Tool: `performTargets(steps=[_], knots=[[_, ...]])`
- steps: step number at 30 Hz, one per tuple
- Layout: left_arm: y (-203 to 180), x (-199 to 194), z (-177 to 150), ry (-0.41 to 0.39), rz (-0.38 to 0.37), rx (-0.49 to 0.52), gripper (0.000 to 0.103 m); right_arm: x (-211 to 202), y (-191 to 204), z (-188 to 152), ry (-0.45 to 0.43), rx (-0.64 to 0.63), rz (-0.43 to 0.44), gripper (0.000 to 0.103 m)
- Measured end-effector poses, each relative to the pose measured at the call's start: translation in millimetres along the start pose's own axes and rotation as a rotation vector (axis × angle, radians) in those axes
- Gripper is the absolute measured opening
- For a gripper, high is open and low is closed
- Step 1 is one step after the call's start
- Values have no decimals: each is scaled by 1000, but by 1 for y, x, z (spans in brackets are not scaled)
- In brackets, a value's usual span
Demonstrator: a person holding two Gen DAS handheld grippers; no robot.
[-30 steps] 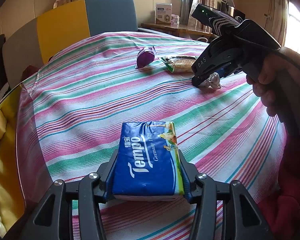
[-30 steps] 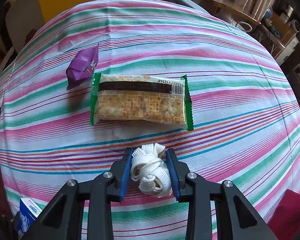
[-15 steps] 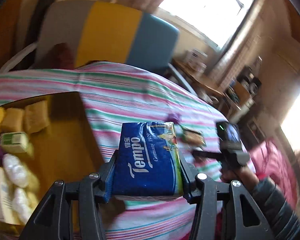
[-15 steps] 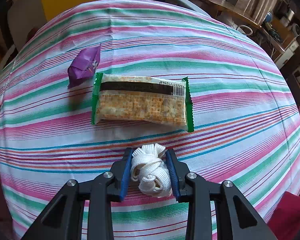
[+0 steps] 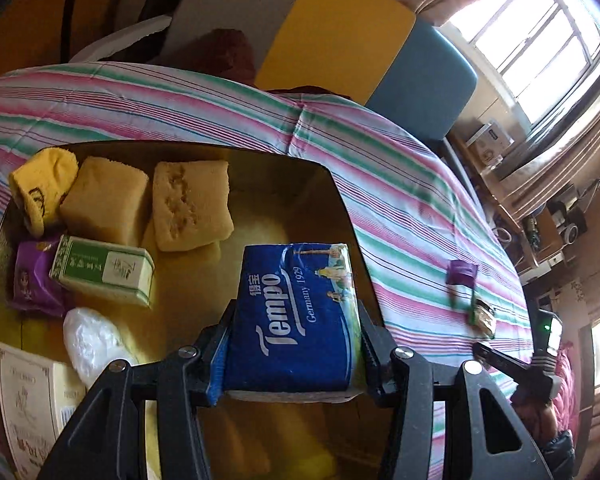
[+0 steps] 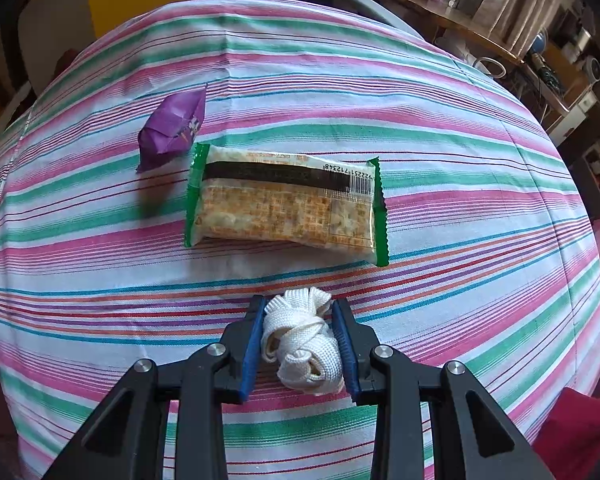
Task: Organize objects
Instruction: 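Carry the Tempo pack into the gold tray and open the left gripper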
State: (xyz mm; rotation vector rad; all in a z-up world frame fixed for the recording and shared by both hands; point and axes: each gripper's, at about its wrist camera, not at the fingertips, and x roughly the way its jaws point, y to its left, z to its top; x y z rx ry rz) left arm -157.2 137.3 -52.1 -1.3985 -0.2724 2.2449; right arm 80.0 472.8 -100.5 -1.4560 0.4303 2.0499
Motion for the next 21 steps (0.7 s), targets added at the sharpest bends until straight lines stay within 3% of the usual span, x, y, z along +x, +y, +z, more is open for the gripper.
performTargets(steps=[11, 15, 21], knots=[[-3, 51, 37, 10, 74, -15, 52, 6, 5, 6, -2, -14, -9, 35], [-8, 71, 47, 1, 148, 5, 53, 3, 6, 3, -3, -15, -8, 35], [-19, 89, 48, 32, 200, 75, 55, 3, 5, 3, -2, -13, -8, 35]])
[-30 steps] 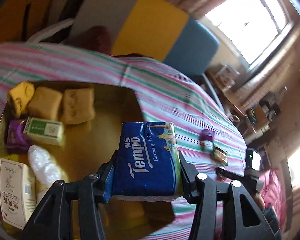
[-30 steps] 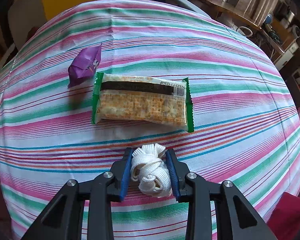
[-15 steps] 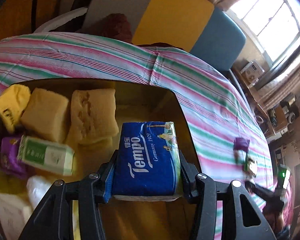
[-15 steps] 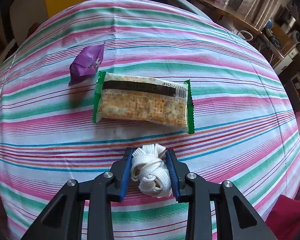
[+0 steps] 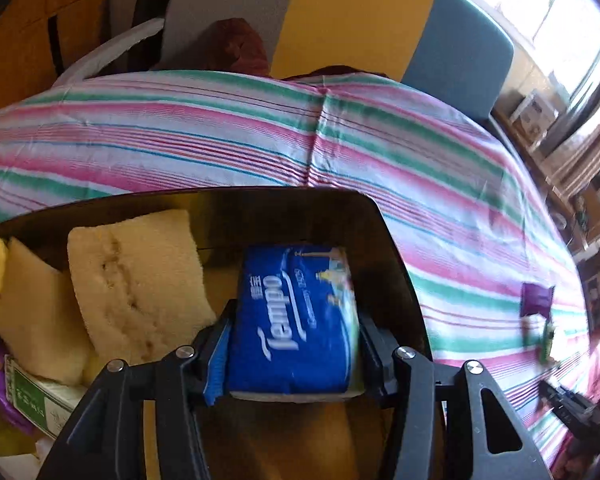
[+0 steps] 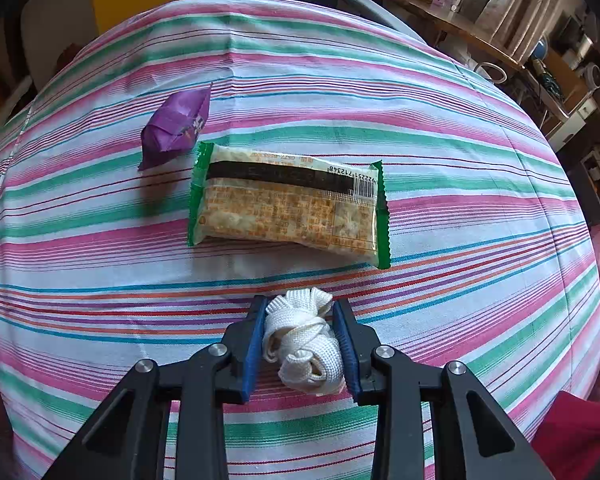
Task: Organize objects
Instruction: 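Carry the Tempo pack into the gold tray and open the left gripper, then carry the white cable into the tray and open the right gripper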
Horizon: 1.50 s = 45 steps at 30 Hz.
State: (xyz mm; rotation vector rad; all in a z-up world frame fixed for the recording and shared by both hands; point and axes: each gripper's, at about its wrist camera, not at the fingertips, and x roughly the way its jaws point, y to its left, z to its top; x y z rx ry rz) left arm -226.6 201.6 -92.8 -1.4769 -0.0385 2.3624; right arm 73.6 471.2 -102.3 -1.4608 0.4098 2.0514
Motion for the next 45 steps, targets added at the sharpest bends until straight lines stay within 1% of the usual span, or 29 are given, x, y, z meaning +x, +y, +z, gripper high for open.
performTargets(steps=[2, 4, 7, 9, 11, 14, 19, 23, 27, 31, 37, 45], knots=[[-3, -3, -1, -10, -4, 23, 61, 0, 0, 0, 0, 1, 0, 35], [-5, -10, -2, -34, 4, 47, 63, -1, -3, -1, 0, 2, 2, 35], [-4, -26, -4, -60, 11, 57, 63, -1, -4, -1, 0, 3, 3, 35], [-2, -44, -8, -102, 23, 70, 63, 0, -4, -1, 0, 6, 6, 35], [0, -68, -18, -158, 32, 84, 63, 1, -4, 0, -1, 5, 5, 35], [2, -97, -34, -219, 31, 101, 63, 3, -5, 1, -2, 3, 5, 35], [7, -134, -66, -283, 30, 142, 63, 2, -3, 0, -6, -1, 0, 35], [11, -152, -87, -301, 35, 167, 63, 2, -2, 0, -9, -2, -1, 35], [15, -164, -101, -312, 50, 186, 63, 0, 1, -1, -13, -7, -8, 35], [18, -174, -117, -314, 51, 184, 63, -1, 5, -2, -18, -14, -14, 33], [29, -181, -131, -304, 51, 175, 63, -2, 8, -3, -27, -32, -27, 32], [56, -191, -145, -298, 63, 131, 63, -5, 13, -4, -37, -52, -46, 31]])
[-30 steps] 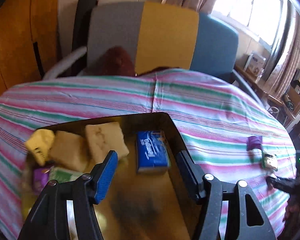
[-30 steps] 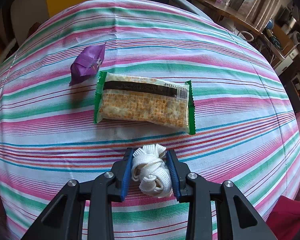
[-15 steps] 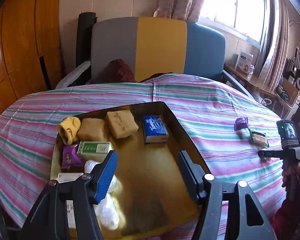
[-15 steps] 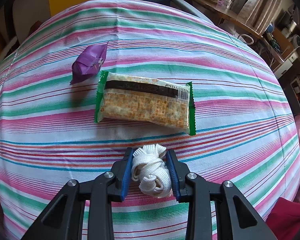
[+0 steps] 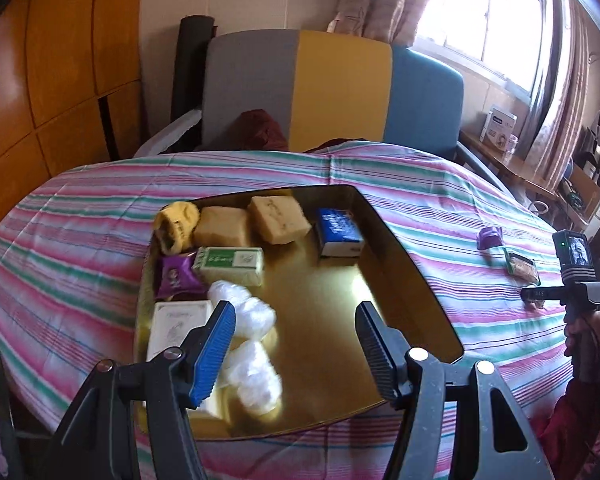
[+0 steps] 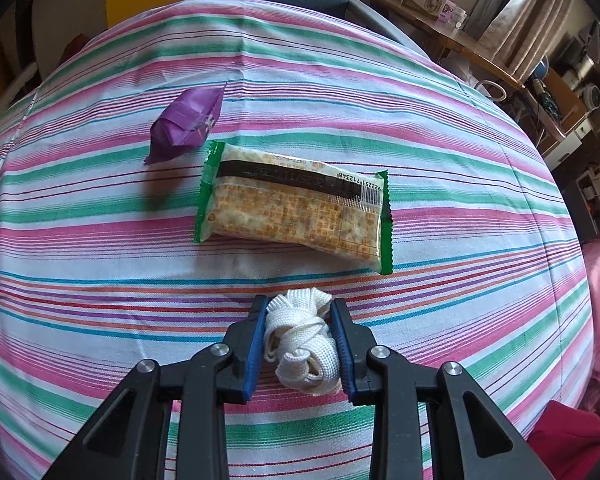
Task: Organize objects
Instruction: 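Carry the white cable into the tray and open the right gripper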
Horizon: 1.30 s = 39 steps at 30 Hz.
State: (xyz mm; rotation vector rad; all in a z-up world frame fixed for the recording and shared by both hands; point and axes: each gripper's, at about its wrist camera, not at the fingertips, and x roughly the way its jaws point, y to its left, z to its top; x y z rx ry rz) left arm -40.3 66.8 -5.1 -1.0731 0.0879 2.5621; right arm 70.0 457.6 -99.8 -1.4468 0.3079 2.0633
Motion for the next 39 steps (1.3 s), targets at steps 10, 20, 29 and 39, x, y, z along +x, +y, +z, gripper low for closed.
performTargets(steps=[10, 20, 29, 39], knots=[[36, -11, -14, 6, 38, -52, 63, -1, 0, 1, 3, 10, 25, 31], [67, -15, -25, 19, 59, -111, 63, -5, 8, 2, 33, -5, 43, 31], [102, -19, -32, 23, 104, -192, 63, -101, 73, 14, -185, -95, 256, 31], [108, -14, -39, 42, 83, -208, 63, -169, 262, -21, -252, -368, 541, 31]])
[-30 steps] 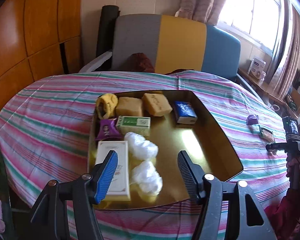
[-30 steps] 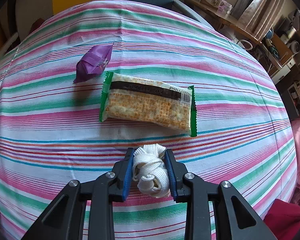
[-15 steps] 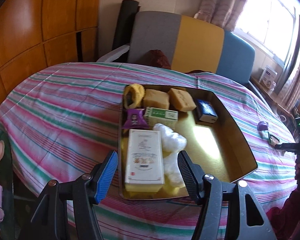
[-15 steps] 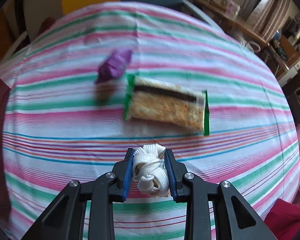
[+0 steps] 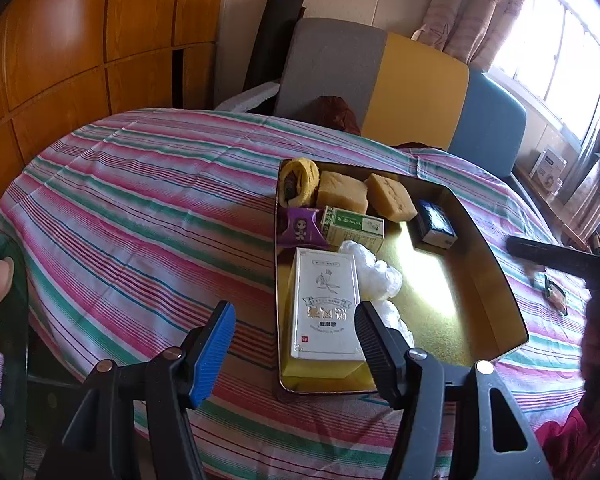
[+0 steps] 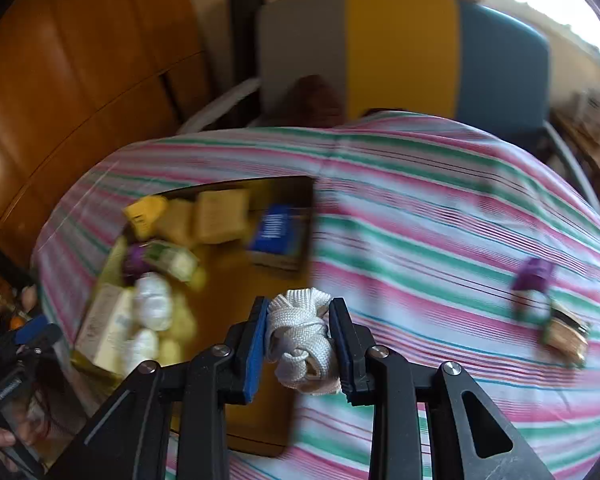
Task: Organize objects
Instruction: 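Carry the white cable into the tray and open the right gripper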
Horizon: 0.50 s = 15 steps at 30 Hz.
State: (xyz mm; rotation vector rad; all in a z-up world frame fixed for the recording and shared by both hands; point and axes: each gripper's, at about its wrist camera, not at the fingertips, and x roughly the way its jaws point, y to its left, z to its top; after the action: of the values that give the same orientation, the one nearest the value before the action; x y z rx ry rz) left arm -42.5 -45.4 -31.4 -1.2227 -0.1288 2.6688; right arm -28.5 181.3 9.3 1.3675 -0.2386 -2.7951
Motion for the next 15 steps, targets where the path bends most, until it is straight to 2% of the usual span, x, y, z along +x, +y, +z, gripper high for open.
performTargets(steps=[3, 6, 12, 15], knots=[[1, 2, -2, 9, -9, -3, 63, 31, 36, -1, 42, -39, 28, 31], [4, 6, -3, 16, -10, -5, 63, 60, 50, -3, 87, -45, 40, 31], [7, 14, -4, 35, -12, -15, 63, 101, 63, -6, 141, -31, 35, 31], [6, 17, -7, 44, -21, -7, 63, 116, 66, -11, 203, -11, 101, 35]])
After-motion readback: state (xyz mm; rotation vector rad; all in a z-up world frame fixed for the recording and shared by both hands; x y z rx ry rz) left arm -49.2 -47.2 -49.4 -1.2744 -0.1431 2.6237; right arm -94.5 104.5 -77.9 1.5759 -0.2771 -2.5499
